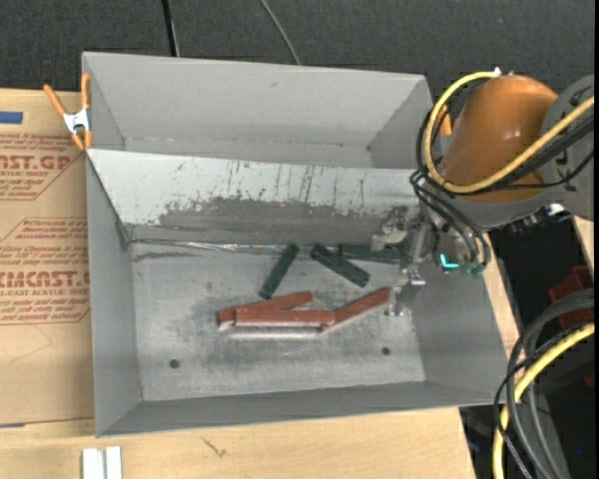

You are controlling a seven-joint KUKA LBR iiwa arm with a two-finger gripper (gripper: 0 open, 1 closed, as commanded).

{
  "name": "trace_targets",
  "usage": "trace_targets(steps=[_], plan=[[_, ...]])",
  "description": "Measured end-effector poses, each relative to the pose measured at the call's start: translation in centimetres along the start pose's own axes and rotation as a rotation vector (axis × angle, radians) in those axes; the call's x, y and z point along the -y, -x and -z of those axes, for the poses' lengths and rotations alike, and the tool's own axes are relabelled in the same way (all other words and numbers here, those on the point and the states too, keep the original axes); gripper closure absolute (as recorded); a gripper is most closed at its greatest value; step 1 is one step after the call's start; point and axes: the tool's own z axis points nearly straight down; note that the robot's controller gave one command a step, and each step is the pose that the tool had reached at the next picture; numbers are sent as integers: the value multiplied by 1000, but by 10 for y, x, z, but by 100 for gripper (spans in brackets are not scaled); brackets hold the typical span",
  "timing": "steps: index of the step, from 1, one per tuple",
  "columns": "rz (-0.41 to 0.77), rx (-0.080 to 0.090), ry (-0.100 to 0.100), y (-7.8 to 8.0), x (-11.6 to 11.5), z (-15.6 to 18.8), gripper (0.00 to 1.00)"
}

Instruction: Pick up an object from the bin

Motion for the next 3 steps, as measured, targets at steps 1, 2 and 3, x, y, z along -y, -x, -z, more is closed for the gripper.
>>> trace_targets(steps=[1,2,3], plan=[[1,8,-1,2,0,4,0],[75,14,-2,5,5,-33,0],[369,11,-4,8,15,-112,100]])
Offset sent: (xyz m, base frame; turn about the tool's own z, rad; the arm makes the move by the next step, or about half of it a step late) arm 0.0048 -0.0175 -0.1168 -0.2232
